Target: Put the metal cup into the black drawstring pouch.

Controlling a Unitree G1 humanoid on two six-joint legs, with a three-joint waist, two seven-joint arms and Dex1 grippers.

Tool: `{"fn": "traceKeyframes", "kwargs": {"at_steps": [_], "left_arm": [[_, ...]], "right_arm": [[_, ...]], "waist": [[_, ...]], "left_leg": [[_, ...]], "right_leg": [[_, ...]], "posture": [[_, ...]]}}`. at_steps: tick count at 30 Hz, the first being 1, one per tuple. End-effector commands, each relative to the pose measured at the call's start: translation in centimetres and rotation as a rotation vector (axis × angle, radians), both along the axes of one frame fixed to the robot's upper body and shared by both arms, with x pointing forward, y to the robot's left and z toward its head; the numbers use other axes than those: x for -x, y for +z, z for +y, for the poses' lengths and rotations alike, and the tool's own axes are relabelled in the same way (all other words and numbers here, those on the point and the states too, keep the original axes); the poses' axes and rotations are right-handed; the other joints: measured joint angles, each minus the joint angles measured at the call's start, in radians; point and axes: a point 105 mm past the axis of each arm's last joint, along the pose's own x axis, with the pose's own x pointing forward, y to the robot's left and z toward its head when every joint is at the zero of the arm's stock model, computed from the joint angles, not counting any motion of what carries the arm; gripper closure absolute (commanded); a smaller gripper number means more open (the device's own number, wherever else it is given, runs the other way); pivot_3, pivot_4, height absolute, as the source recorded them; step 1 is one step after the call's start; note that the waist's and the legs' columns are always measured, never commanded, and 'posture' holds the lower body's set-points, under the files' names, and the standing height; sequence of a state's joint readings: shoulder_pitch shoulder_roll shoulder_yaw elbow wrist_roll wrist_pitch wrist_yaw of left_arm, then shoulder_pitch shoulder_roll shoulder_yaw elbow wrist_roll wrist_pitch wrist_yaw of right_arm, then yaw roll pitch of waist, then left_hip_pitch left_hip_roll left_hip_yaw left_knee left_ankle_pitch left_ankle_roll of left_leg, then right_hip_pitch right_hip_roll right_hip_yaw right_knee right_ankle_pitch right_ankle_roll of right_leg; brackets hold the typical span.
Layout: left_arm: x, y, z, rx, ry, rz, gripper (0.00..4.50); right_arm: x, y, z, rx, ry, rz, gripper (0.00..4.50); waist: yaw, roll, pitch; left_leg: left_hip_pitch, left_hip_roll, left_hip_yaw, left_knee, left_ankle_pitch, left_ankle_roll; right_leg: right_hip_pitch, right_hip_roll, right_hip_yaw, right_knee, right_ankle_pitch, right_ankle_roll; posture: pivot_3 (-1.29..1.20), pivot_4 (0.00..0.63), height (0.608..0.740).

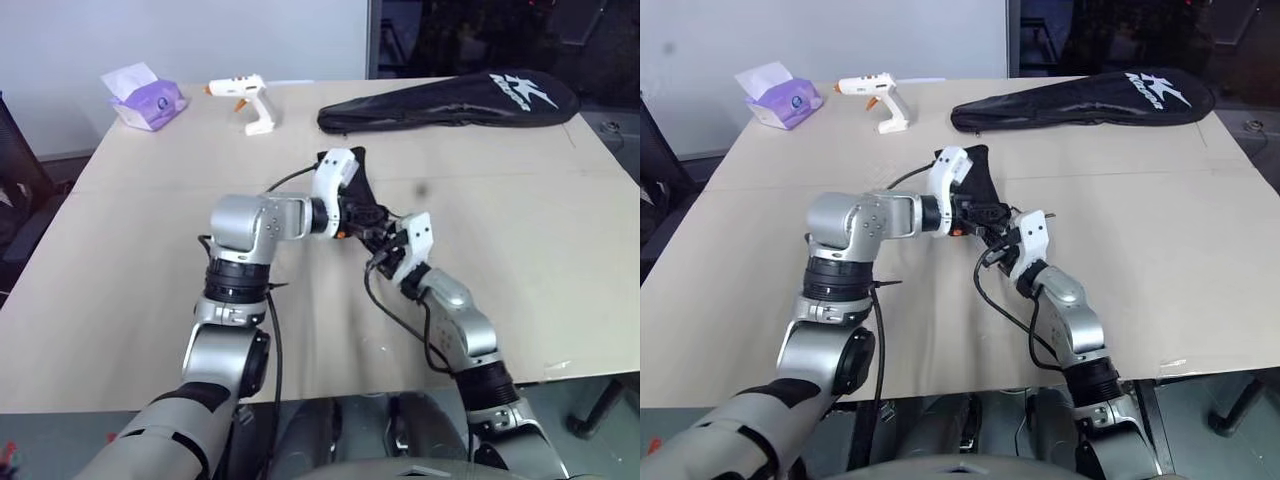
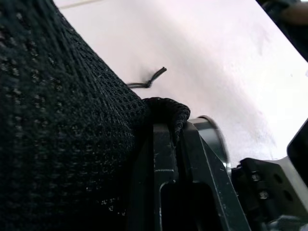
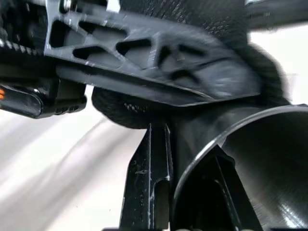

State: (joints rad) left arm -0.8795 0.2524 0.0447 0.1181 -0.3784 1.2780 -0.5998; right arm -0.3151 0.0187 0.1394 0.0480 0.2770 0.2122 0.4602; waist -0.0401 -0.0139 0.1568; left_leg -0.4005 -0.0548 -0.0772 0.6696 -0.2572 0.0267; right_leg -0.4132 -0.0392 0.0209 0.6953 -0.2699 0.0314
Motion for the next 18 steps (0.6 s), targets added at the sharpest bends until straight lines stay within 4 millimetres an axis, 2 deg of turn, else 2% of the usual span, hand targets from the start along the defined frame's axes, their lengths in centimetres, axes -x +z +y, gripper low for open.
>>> {"fn": "traceKeyframes", "kwargs": {"at_steps": [1,7,13,18], "left_arm": [[-0.7,-0.8,2.0,-0.031,0.066,0.017,4.50],[-1.6,-2.1,4.2,-0.123,0.139,0.028,4.50],[-1.7,-1.2,3.8,-0.069,0.132,0.062,4.50],[-1.4,-0.7,3.4,-0.027,0.126,0.102,4.50]], "right_arm": [[1.0,2.6,-0.9,-0.026,0.010,-0.101,4.42],[1.9,2.2,-1.0,0.044,0.016,-0.127,4.42],[1.5,3.8,0.6,-0.167,0.074,-0.080,4.42],[0.5,2.1,2.1,-0.223,0.131,-0.019,4.42]], "waist": [[0.000,0.000,0.000],[0.001,0.000,0.000],[0.000,0.000,0.000],[0.000,0.000,0.000]], "left_leg": [[0.000,0.000,0.000,0.000,0.000,0.000],[0.000,0.000,0.000,0.000,0.000,0.000],[0.000,0.000,0.000,-0.001,0.000,0.000],[0.000,0.000,0.000,-0.001,0.000,0.000]], "right_leg": [[0.000,0.000,0.000,0.000,0.000,0.000],[0.000,0.000,0.000,0.000,0.000,0.000],[0.000,0.000,0.001,0.000,0.000,0.000],[0.000,0.000,0.000,0.000,0.000,0.000]], "posture": [[0.00,0.150,0.740],[0.00,0.150,0.740],[0.00,0.150,0.740],[0.00,0.150,0.740]]}}
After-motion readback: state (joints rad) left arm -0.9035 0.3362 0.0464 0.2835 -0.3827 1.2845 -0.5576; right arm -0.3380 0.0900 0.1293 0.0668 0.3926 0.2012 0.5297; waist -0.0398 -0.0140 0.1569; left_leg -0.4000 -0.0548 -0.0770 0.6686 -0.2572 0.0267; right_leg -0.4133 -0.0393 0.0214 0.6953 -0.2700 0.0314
